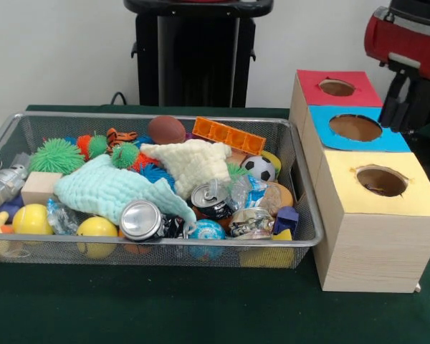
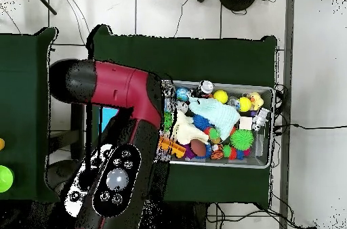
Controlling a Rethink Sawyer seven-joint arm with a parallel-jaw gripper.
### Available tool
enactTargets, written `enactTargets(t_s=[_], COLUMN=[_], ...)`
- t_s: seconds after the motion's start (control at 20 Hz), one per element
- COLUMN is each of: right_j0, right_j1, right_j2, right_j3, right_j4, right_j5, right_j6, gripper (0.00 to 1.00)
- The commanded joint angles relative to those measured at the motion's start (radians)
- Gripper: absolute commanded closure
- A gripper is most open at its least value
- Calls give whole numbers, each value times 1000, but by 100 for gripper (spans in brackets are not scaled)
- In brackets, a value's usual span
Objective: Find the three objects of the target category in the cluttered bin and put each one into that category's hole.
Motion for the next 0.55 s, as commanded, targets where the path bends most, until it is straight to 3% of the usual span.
enactTargets(t_s=[0.05, 0.2, 0.55], right_j0=[-103, -148, -173], right_j1=[3, -20, -56], right_j2=[94, 144, 185], right_j3=[123, 136, 176], right_j4=[-124, -165, -216], right_j5=[-214, -256, -258], right_j6=[-58, -152, -136], gripper=[100, 100, 100])
